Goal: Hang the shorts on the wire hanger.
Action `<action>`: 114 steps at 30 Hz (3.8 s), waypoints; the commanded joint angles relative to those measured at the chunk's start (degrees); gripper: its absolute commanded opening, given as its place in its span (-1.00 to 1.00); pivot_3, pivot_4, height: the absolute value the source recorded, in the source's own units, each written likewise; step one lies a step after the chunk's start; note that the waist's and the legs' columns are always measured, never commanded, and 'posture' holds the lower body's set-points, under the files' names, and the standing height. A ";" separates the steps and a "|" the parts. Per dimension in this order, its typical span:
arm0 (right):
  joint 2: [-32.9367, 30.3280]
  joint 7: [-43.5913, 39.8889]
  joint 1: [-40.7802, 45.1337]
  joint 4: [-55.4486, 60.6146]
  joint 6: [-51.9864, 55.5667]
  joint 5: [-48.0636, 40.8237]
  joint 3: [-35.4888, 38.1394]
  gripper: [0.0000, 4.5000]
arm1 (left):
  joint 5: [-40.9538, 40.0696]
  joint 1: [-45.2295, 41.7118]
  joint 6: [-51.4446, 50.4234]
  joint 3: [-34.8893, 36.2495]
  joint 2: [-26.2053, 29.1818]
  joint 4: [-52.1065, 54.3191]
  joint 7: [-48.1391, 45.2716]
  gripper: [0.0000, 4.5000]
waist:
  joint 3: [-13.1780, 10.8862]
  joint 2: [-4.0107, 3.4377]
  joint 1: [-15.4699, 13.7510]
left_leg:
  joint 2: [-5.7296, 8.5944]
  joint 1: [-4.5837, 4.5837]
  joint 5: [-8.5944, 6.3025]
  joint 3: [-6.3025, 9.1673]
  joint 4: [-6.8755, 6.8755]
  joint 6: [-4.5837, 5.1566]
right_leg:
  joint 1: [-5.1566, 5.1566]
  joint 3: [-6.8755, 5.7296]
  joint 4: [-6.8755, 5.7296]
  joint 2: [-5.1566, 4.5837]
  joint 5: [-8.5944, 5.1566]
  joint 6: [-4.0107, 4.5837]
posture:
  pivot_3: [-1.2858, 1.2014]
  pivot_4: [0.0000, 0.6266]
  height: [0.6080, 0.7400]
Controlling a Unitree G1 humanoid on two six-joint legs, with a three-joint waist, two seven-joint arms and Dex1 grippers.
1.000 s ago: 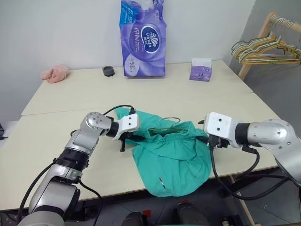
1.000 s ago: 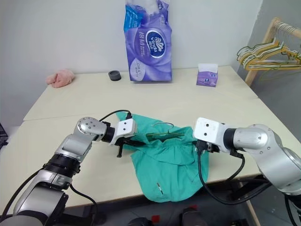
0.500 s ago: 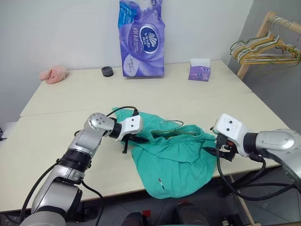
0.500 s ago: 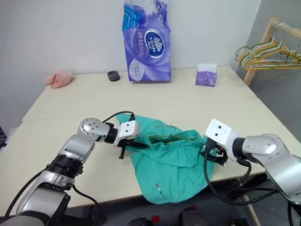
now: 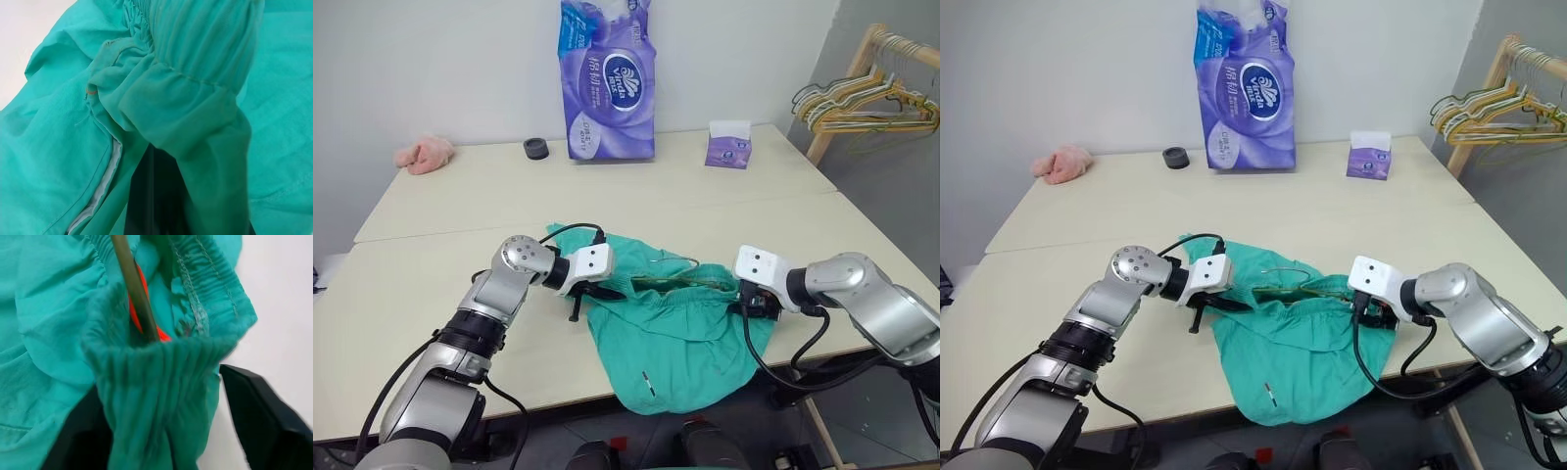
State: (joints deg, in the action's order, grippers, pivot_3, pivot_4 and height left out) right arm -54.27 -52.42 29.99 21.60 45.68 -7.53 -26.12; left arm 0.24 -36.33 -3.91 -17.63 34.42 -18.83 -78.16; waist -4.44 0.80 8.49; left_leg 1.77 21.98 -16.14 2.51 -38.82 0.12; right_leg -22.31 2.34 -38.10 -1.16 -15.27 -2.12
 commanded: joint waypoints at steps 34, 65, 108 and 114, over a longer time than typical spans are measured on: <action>-3.81 -9.19 -2.90 4.68 -1.47 2.04 7.70 -1.00 | -5.51 -3.87 -2.38 4.56 4.19 -10.47 -5.07 0.14 | 0.00 -0.03 -0.34 | 0.00 0.00 -0.01 0.03 -0.02 -0.01 | 0.00 -0.02 -0.01 -0.01 0.01 0.01 | -0.15 -0.84 1.00; -8.50 -8.07 -13.81 9.63 1.59 -1.34 14.80 -1.00 | 1.00 -11.29 13.81 7.82 -0.61 -31.37 11.03 -0.98 | 0.00 -0.03 -0.33 | 0.00 0.02 -0.01 0.02 -0.02 -0.02 | -0.01 -0.03 -0.02 -0.02 0.02 0.00 | -0.15 -0.83 1.00; -6.92 -6.96 -10.90 8.40 0.13 -0.58 14.31 -1.00 | -7.12 -7.09 1.60 6.41 -5.97 -19.22 -2.34 0.27 | 0.02 -0.05 -0.29 | 0.00 0.00 -0.01 -0.01 -0.04 -0.02 | 0.01 0.00 -0.02 -0.01 0.01 0.00 | -0.16 -0.85 1.00; -7.03 -7.11 -10.96 8.67 0.20 -0.74 14.45 -1.00 | -9.46 -6.80 -1.36 7.45 -6.90 -19.34 -4.35 -0.08 | 0.02 -0.05 -0.21 | 0.00 0.01 -0.01 0.00 -0.04 -0.02 | 0.01 -0.01 -0.03 -0.01 0.01 0.00 | -0.16 -0.84 1.00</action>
State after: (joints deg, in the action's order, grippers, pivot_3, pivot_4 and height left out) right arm -61.07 -59.62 17.69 28.88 46.52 -7.96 -12.71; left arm -7.19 -41.83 -4.19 -11.65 27.70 -39.11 -81.76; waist -4.42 0.75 8.29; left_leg 1.77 21.98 -16.15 2.52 -38.86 0.10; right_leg -22.30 2.32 -38.13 -1.16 -15.26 -2.12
